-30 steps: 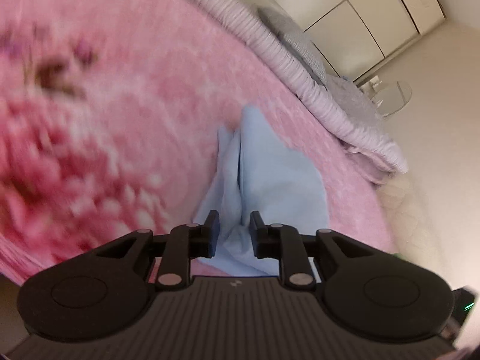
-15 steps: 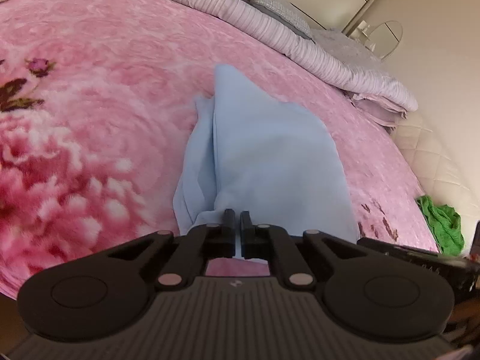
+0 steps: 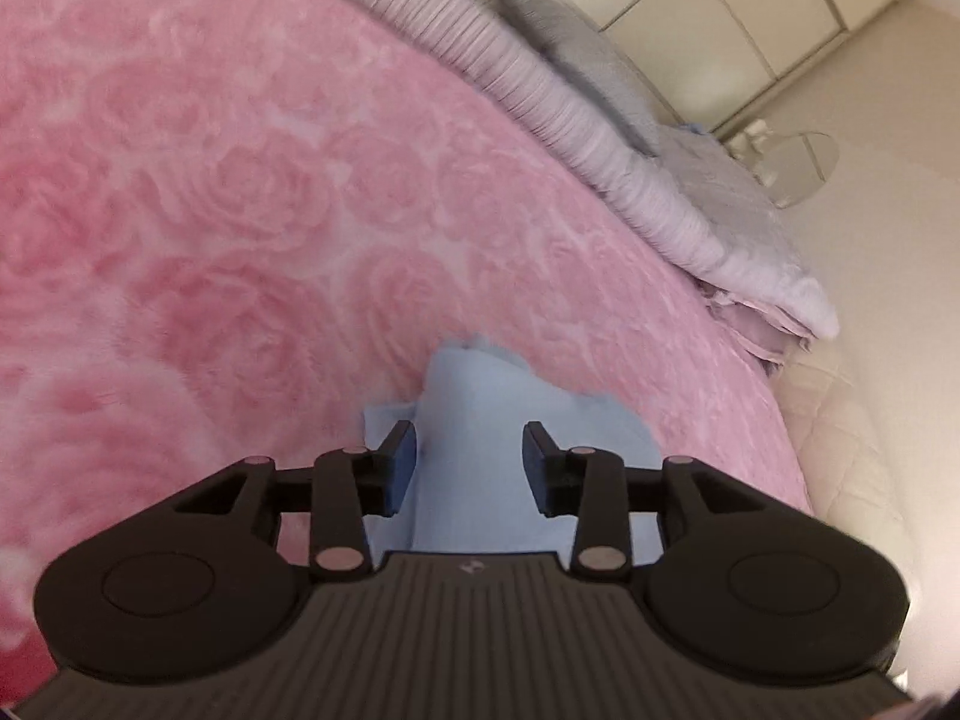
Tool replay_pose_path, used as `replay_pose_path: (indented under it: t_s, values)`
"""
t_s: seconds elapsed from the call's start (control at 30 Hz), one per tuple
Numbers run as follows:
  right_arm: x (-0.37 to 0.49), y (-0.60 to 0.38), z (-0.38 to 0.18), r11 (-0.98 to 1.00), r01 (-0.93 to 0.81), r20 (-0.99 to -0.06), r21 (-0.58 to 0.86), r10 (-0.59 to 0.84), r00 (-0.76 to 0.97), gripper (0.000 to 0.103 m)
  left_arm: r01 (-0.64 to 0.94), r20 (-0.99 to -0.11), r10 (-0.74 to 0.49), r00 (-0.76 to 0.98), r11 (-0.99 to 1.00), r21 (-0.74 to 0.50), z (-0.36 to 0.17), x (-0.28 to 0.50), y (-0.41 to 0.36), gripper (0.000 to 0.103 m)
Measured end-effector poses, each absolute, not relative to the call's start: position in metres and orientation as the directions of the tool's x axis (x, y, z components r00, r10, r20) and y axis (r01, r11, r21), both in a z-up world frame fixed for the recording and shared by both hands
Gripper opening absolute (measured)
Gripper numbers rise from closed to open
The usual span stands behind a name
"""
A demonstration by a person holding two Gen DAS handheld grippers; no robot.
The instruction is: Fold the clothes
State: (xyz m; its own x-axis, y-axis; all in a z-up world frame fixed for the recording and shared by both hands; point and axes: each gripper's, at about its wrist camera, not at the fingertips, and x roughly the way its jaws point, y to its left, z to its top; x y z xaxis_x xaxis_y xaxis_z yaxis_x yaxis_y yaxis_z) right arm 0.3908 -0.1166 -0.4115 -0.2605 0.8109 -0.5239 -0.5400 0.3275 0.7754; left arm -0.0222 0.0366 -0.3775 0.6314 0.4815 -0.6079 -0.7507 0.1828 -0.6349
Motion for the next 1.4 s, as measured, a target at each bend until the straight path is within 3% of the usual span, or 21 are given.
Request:
replay_pose_path:
  t_s: [0.03,0.07,0.17,0.23,0.3,0.47,0.6,0.7,0.8,0.93,1.17,1.4]
  values:
    - [0.396,-0.11,-0.415,0.324,-0.517,-0.511,0.792,0.816,-0.271,0.038,-0.748,-0.601,0.485,0.635,0.191,-0.636,-0.381,-0.02,0.039,0.023]
    - [0.402,-0.103,-0.419,0.321,-0.493,-0.498,0.809,0.82,-0.282,0.038,-0.746,-0.595,0.489,0.638,0.2,-0.635,-0.384,-0.018,0.042,0.006]
    - [0.41,-0.084,-0.425,0.28,-0.471,-0.454,0.837,0.834,-0.312,0.037,-0.768,-0.602,0.505,0.619,0.229,-0.598,-0.393,-0.015,0.043,0.006]
    - [0.407,-0.067,-0.426,0.25,-0.533,-0.469,0.809,0.821,-0.325,0.02,-0.776,-0.603,0.514,0.61,0.236,-0.585,-0.4,-0.016,0.041,0.006]
    - [0.402,-0.054,-0.427,0.25,-0.63,-0.521,0.735,0.803,-0.289,0.016,-0.784,-0.604,0.522,0.602,0.242,-0.572,-0.407,-0.018,0.04,0.007]
    - [0.392,-0.049,-0.423,0.217,-0.745,-0.563,0.631,0.789,-0.247,0.017,-0.771,-0.598,0.521,0.61,0.213,-0.6,-0.421,-0.022,0.046,0.009]
    - [0.372,-0.069,-0.396,0.213,-0.835,-0.591,0.507,0.792,-0.157,0.029,-0.777,-0.591,0.537,0.602,0.223,-0.588,-0.4,-0.027,0.04,0.01]
    - [0.358,-0.101,-0.383,0.171,-0.842,-0.556,0.512,0.813,-0.173,0.029,-0.794,-0.581,0.58,0.571,0.212,-0.57,-0.379,-0.044,0.021,0.007]
    - [0.352,-0.132,-0.38,0.146,-0.82,-0.539,0.554,0.813,-0.22,0.029,-0.762,-0.582,0.533,0.614,0.208,-0.613,-0.371,-0.06,0.002,0.009]
    - [0.342,-0.161,-0.381,0.116,-0.78,-0.532,0.615,0.791,-0.301,0.029,-0.674,-0.582,0.407,0.704,0.124,-0.728,-0.388,-0.082,-0.019,0.012]
    - [0.328,-0.174,-0.382,0.114,-0.774,-0.548,0.622,0.77,-0.327,0.029,-0.49,-0.48,0.304,0.823,-0.049,-0.87,-0.427,-0.094,-0.026,0.015]
    - [0.324,-0.172,-0.381,0.121,-0.786,-0.567,0.607,0.759,-0.321,0.029,-0.537,-0.52,0.253,0.816,-0.003,-0.843,-0.432,-0.081,-0.007,0.022]
